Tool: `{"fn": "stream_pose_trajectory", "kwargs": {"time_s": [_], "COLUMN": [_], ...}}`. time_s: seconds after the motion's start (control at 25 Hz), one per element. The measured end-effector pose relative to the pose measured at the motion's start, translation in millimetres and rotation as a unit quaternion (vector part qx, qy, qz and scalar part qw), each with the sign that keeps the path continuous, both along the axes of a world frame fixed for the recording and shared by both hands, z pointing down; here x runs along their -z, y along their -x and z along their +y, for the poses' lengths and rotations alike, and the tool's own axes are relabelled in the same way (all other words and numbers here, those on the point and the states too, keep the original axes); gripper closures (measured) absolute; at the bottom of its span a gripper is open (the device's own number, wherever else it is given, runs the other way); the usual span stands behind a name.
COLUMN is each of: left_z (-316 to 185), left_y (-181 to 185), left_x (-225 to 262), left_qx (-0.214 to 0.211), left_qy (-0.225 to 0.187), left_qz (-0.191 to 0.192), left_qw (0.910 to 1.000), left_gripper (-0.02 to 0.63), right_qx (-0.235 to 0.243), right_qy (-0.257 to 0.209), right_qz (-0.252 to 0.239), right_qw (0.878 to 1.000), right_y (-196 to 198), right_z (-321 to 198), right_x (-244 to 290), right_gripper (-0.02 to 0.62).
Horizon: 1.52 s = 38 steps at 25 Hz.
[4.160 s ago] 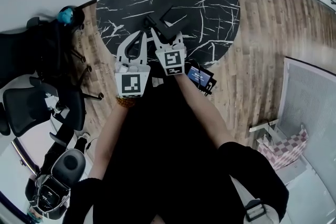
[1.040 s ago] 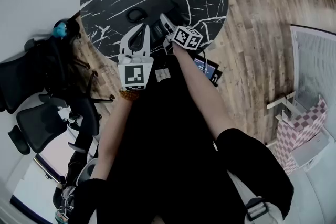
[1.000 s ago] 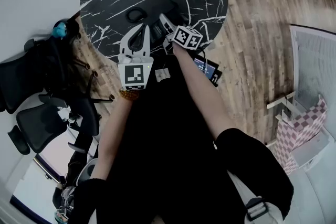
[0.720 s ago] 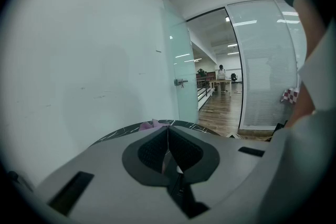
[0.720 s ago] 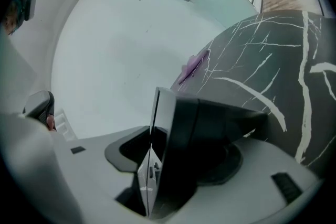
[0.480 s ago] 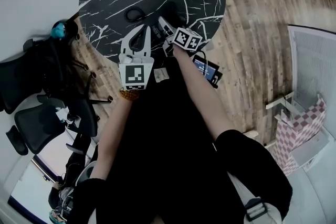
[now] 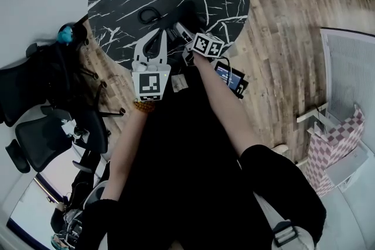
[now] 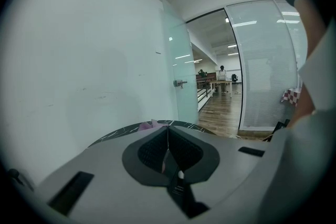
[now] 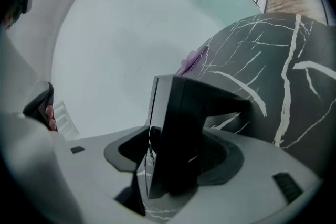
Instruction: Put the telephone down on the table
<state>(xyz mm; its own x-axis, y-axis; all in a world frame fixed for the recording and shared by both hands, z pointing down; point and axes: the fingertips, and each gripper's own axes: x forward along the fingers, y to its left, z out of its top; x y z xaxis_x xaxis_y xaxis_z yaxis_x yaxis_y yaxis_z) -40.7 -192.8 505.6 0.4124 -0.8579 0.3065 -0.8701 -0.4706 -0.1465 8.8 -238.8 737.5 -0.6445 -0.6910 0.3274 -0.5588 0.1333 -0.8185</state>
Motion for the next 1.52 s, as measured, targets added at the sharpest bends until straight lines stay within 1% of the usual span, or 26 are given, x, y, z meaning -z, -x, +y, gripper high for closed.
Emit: {"fn": "stream_pose_trajectory", "kwargs": {"time_s": [0.08, 0.24, 0.48, 0.68, 0.92, 1.04, 1.16, 1.32, 1.4, 1.52], "left_z": [1.7, 6.1, 12.5, 16.1, 18.7, 20.7, 27.3, 40.5, 45.5, 50.1], "left_y": [0.4, -1.3, -3.8, 4.9, 15.9, 21.0, 25.6, 31.5, 37.9, 48.8], "left_x": [-0.5, -0.2, 1.3, 3.3, 7.4, 11.2, 14.2, 17.6, 17.8, 18.3], "left_qx": [0.003, 0.009, 0.016, 0.022, 0.015, 0.013, 0.014, 0.013, 0.018, 0.030], "left_qy": [0.000, 0.000, 0.001, -0.001, -0.005, -0.009, -0.009, -0.009, -0.009, -0.010], "left_qz": [0.001, 0.005, 0.005, 0.004, 0.001, 0.003, 0.008, 0.015, 0.018, 0.026], "left_qw": [1.0000, 1.0000, 0.9999, 0.9998, 0.9999, 0.9999, 0.9998, 0.9998, 0.9996, 0.9992], "left_gripper": [0.591, 0.591, 0.591, 0.591, 0.591, 0.591, 0.591, 0.591, 0.591, 0.591], "right_qx": [0.010, 0.021, 0.022, 0.033, 0.009, 0.008, 0.017, 0.016, 0.020, 0.034], "right_qy": [0.003, 0.006, 0.006, 0.005, 0.029, 0.032, 0.029, 0.012, 0.003, -0.012], "right_qz": [0.009, 0.009, 0.009, 0.014, 0.064, 0.081, 0.084, 0.092, 0.103, 0.104], "right_qw": [1.000, 1.000, 1.000, 0.999, 0.997, 0.996, 0.996, 0.996, 0.994, 0.994], "right_y": [0.9, -0.9, -5.5, -1.2, -4.9, -2.7, 4.0, 10.1, 15.5, 29.7], "right_z": [5.5, 15.7, 23.2, 30.5, 36.2, 44.2, 56.9, 72.1, 80.1, 91.7], "right_x": [-1.2, -0.6, 4.8, 11.0, 7.0, 8.7, 14.6, 28.9, 36.8, 50.9], "right_gripper": [0.341, 0.340, 0.340, 0.341, 0.341, 0.341, 0.341, 0.341, 0.341, 0.341]}}
